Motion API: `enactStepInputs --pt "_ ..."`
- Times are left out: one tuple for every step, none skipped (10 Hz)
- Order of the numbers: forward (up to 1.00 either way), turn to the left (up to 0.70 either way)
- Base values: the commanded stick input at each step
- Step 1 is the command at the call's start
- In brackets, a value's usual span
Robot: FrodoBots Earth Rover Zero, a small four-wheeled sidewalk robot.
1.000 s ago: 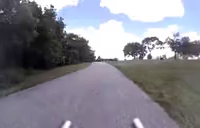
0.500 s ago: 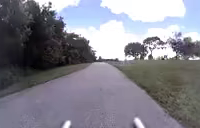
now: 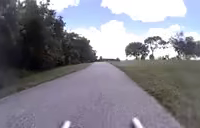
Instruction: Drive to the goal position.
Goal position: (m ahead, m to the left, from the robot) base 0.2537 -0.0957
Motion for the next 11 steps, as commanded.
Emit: enactStepInputs --pt "0.7 0.01" --pt "0.7 0.01" --pt "0.7 0.01" --pt "0.7 0.01" --pt "0.7 0.01" --pt "0.7 0.01" --pt "0.7 0.01" --pt "0.7 0.01" --pt "0.7 0.01" --pt "0.7 0.01" --pt "0.7 0.01"
